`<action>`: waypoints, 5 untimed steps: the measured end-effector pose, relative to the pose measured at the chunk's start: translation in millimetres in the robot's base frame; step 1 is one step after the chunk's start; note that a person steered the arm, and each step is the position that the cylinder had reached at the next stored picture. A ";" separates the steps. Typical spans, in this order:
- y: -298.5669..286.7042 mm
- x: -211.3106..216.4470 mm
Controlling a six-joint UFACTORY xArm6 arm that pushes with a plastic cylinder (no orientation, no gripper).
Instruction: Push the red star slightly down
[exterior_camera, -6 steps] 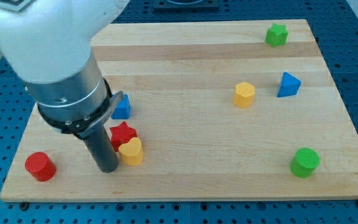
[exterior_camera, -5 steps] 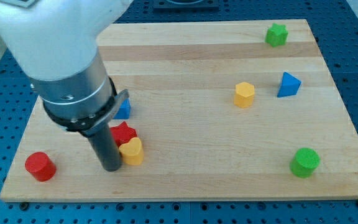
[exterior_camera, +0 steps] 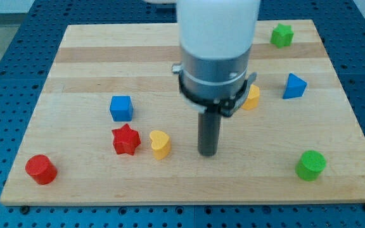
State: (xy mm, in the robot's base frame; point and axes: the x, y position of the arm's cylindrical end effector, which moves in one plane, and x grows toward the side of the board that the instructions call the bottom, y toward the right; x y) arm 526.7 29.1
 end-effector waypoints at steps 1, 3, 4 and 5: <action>-38.6 -37.4; -116.1 -57.2; -129.0 -31.4; -132.2 -5.2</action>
